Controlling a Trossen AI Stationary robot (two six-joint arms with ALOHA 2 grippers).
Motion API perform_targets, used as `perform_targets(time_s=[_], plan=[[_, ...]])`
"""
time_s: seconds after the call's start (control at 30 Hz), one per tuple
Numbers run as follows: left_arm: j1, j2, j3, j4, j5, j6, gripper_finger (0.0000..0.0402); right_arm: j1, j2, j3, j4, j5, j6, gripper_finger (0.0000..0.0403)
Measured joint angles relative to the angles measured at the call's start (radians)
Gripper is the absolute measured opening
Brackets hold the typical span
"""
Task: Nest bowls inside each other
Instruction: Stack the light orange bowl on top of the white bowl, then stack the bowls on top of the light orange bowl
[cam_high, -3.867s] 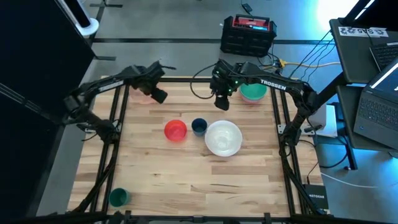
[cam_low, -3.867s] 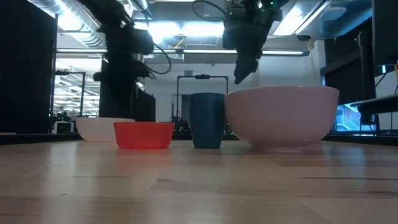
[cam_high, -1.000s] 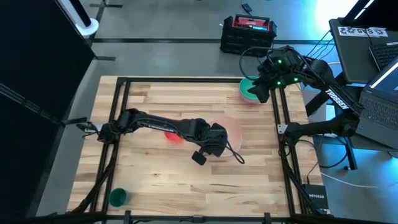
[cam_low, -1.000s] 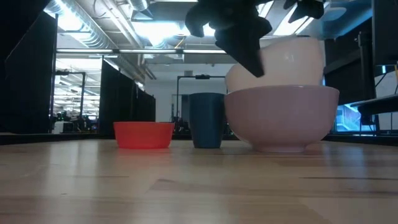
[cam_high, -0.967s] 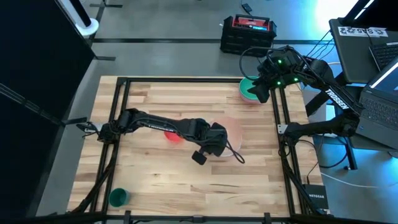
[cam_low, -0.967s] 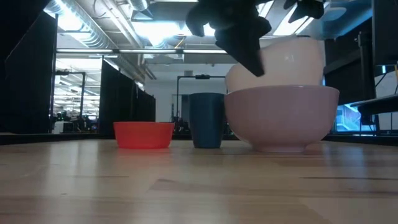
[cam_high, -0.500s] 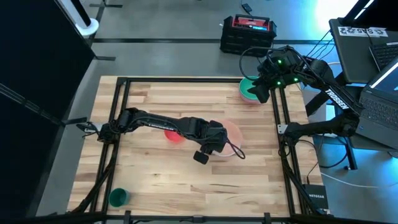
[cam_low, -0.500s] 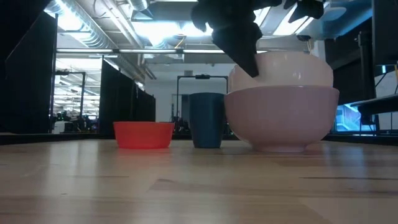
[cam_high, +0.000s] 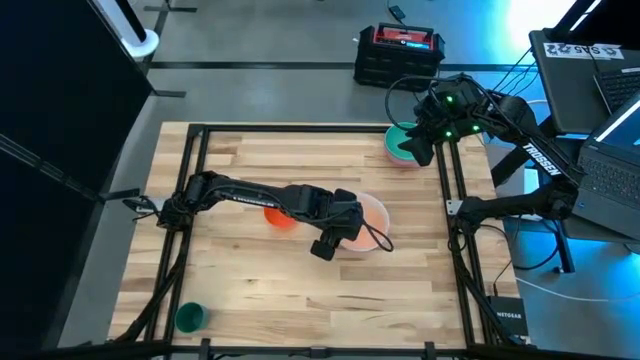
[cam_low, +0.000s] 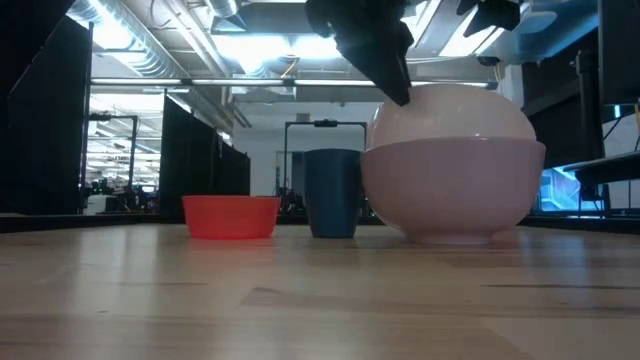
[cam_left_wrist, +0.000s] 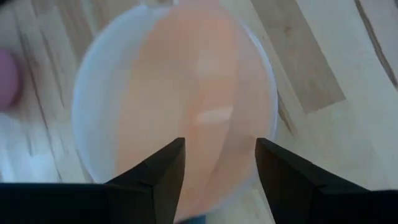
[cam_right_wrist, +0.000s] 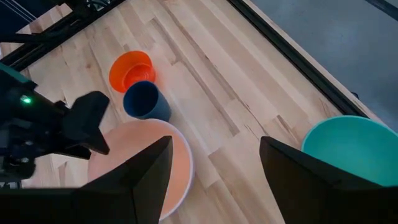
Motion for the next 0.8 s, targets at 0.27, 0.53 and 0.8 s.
perform_targets(time_s=[0.27, 0.53, 0.8], plan=[[-0.036, -0.028, 0.001, 0.002, 0.004, -0.037, 0.0180, 0.000, 0.002, 0.000, -0.008, 0.000, -0.006, 0.0227], [-0.028, -0.206, -0.044, -0.153, -0.087, -0.306, 0.0180, 0.000, 0.002, -0.173, 0.081, 0.009, -0.056, 0.0227], [-0.013, -0.430, -0.185, -0.313, -0.176, -0.563, 0.0180, 0.000, 0.003, -0.392, 0.192, 0.066, -0.140, 0.0227]])
